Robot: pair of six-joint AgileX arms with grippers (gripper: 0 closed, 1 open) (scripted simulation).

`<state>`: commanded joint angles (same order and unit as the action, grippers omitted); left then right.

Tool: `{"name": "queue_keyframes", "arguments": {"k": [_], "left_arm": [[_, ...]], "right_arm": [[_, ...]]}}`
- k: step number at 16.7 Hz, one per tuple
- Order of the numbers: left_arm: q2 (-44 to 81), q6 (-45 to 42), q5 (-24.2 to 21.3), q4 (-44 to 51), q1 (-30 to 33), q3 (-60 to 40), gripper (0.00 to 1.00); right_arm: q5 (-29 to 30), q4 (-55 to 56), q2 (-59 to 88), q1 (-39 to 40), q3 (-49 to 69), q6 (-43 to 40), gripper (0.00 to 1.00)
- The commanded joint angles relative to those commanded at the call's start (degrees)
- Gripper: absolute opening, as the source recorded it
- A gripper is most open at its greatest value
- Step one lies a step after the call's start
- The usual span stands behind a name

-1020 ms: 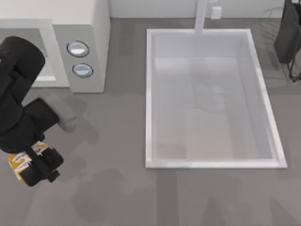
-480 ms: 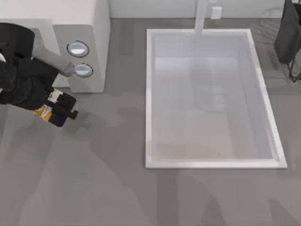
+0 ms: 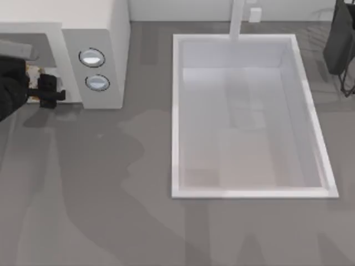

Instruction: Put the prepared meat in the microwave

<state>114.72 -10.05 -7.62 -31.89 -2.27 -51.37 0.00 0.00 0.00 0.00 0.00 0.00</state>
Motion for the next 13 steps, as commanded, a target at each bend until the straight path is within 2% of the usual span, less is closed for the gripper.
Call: {"name": "queue_keyframes", "arguments": {"k": [5,13], "left_arm": [[4.6,5.2,-1.4,-16.2,-4.6,2.2,0.0],[4.9,5.9,-1.6,-18.4,-5.0,2.1,0.0]], "right_arm": [[0.0,0.0,0.0,0.0,0.0,0.0,1.0],[0.0,0.0,0.0,0.0,0.0,0.0,1.0]]}}
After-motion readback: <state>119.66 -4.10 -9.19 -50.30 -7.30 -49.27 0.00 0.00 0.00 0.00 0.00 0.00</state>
